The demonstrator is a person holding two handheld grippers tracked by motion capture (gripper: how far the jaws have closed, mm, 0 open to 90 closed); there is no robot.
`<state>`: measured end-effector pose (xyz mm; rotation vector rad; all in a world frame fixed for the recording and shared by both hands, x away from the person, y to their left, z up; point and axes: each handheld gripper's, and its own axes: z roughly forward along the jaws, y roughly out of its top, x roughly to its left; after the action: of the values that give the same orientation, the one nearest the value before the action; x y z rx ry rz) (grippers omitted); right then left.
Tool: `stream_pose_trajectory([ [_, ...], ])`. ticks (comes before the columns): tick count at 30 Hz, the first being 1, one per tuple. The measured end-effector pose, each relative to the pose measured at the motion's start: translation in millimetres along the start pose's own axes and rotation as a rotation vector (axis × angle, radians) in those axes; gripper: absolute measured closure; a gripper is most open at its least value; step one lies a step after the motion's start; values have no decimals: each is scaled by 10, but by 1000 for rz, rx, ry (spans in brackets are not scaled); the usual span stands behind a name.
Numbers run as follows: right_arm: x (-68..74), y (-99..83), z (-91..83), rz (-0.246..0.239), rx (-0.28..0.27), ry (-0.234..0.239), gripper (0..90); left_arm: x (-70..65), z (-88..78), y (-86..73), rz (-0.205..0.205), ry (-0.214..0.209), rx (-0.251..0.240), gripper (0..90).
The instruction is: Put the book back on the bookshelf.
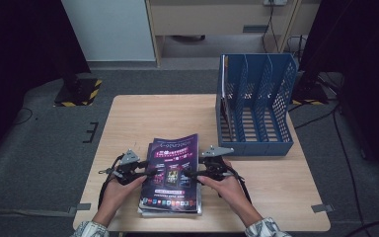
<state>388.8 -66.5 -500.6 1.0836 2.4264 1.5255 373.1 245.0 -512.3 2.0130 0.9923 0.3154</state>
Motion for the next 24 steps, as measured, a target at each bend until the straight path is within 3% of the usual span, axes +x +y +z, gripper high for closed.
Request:
stream_pose_trajectory([
  [4,-13,62,60,2,0,4,214,-3,1,-1,-1,0,-2,456],
  [11,-61,148,231,64,-6,14,251,-29,18,7,6,4,-3,427],
  [18,-32,171,368,51,34,17,277,-59,60,32,13,5,-5,426],
  [24,-34,179,398,76,47,16,335,-66,61,38,4,6,-4,417],
])
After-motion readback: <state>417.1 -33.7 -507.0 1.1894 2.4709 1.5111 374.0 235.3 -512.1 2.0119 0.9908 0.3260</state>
